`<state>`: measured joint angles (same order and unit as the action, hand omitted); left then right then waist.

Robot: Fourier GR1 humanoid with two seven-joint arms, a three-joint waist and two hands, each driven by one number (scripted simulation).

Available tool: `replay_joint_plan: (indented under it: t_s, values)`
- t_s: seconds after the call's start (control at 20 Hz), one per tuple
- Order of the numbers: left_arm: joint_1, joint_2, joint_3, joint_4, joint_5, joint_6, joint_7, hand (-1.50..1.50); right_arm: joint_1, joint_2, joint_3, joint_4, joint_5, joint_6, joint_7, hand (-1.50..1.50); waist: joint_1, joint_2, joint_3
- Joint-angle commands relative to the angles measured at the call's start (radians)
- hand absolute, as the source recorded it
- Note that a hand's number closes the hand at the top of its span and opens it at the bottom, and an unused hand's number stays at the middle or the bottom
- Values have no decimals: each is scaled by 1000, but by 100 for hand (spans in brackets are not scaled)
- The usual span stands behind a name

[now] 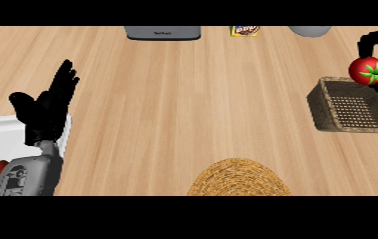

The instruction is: Pick the tomato from the placemat and place it in the basket

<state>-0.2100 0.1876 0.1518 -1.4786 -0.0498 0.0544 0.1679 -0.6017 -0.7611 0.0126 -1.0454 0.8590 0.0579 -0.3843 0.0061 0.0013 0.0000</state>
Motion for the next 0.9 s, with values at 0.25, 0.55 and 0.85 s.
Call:
replay_joint_plan:
  t_s: [0.25, 0.55, 0.85]
  values:
    - [15, 8, 7, -22, 3, -11, 11, 0, 4, 48, -11, 22, 72, 71, 11, 150, -2, -2, 0]
    - [-74, -7, -1, 54, -19, 19, 6, 0, -63, 54, -27, 168, 121, 70, -51, 150, 1, 1, 0]
    - [3, 13, 23, -12, 18, -15, 23, 0, -42, 43, -34, 177, 163, 126, 31, 150, 0, -1, 0]
